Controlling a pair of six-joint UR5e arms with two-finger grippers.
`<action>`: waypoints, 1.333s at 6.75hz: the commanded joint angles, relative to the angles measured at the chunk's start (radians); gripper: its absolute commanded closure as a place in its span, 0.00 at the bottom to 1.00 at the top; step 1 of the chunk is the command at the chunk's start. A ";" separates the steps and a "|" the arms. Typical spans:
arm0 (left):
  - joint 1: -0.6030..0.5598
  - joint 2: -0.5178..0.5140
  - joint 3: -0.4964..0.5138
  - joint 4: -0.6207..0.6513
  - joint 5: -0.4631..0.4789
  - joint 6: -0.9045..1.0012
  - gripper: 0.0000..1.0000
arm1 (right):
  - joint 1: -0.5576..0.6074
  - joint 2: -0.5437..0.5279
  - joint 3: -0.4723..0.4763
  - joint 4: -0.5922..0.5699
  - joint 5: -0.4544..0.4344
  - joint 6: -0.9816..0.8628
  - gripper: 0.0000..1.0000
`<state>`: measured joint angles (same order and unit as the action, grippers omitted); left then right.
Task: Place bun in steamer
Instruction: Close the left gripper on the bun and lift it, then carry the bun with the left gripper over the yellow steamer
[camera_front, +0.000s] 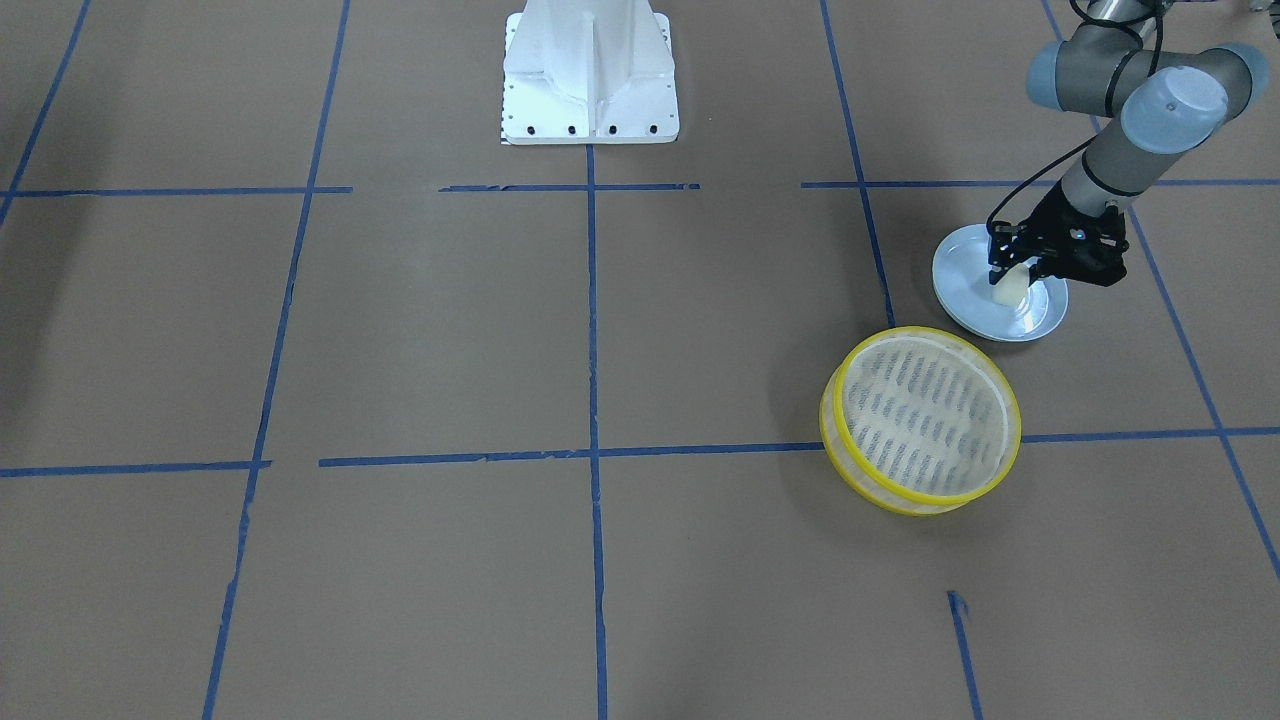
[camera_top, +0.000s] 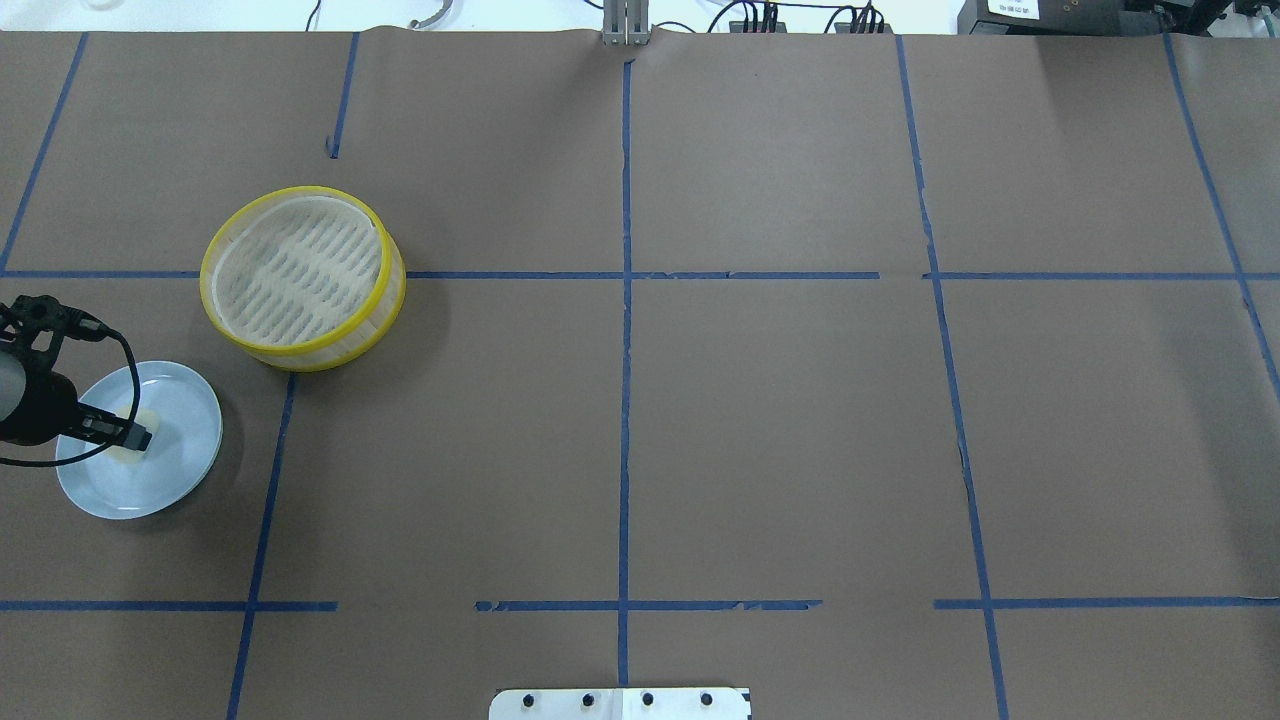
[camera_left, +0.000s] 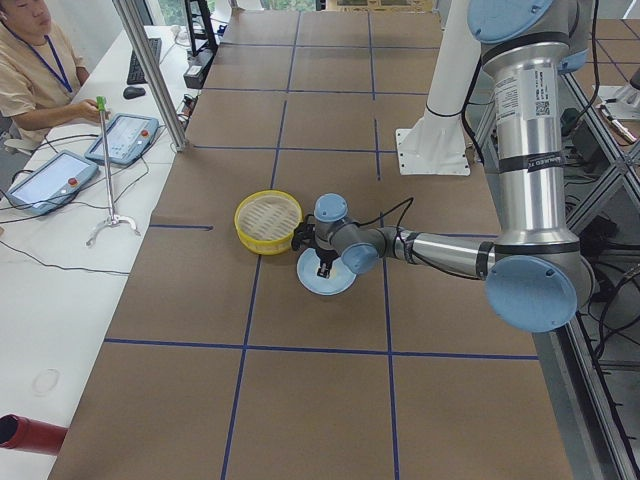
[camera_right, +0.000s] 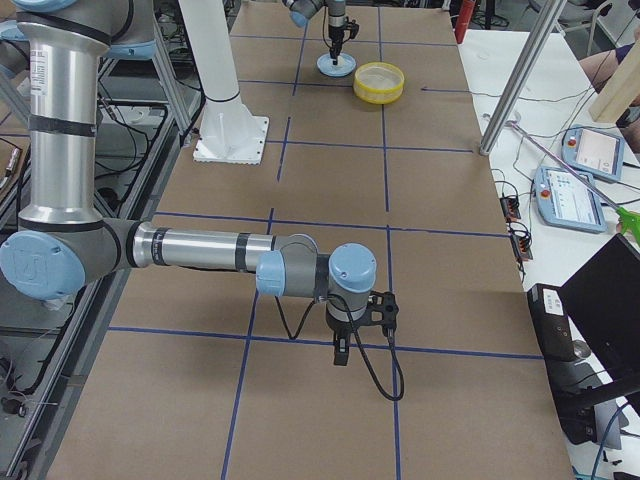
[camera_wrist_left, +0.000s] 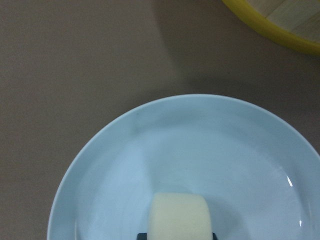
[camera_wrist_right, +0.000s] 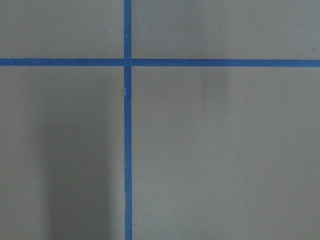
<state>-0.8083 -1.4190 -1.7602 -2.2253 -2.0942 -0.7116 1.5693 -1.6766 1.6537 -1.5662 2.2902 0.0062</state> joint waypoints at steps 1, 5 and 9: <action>-0.091 -0.017 -0.123 0.092 -0.062 -0.003 0.59 | 0.000 0.000 0.000 0.000 0.000 0.000 0.00; -0.163 -0.375 -0.027 0.355 -0.113 -0.169 0.58 | 0.000 0.000 0.000 0.000 0.000 0.000 0.00; -0.140 -0.543 0.218 0.349 -0.066 -0.285 0.58 | 0.000 0.000 0.000 0.000 0.000 0.000 0.00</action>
<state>-0.9570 -1.9248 -1.5957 -1.8750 -2.1896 -0.9829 1.5693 -1.6766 1.6536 -1.5662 2.2902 0.0061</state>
